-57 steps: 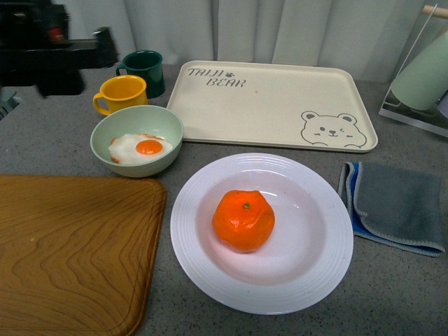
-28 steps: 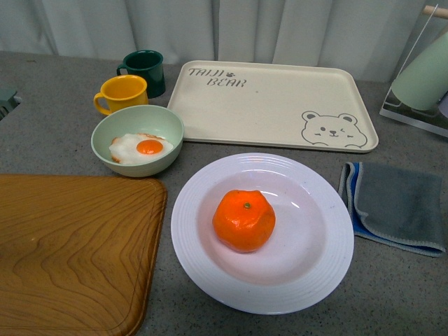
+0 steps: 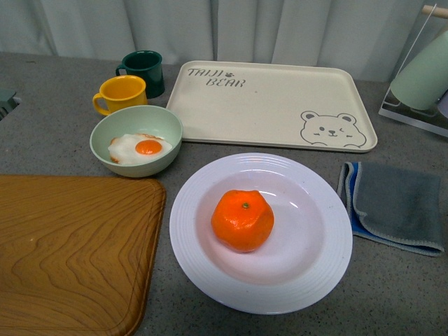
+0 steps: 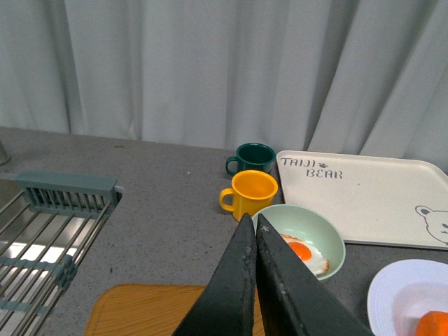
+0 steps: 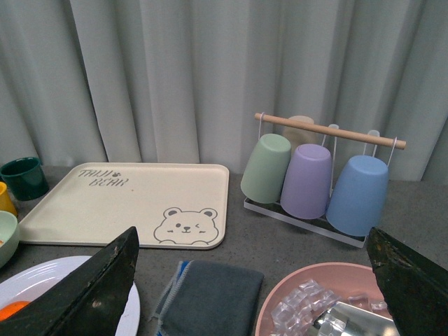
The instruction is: Place orange and plate with both arms
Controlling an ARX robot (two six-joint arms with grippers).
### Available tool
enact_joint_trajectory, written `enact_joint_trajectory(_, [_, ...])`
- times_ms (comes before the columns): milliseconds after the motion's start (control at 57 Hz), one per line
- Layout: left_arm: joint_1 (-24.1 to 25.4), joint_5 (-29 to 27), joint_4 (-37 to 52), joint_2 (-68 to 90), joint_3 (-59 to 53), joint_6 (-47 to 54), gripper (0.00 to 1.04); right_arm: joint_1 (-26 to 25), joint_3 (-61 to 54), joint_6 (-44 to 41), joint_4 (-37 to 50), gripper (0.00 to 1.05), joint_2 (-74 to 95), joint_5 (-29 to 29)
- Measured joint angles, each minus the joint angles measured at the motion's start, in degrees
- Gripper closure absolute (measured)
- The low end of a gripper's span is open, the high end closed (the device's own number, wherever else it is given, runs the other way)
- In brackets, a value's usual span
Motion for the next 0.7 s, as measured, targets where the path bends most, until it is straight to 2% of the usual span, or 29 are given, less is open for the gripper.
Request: enact_joint_trajectory(702, [0.11, 0.09, -19.15, -19.89, -0.02, -0.02, 1.01, 0.0, 0.0, 0.0, 0.0, 0.09, 0.0, -0.02])
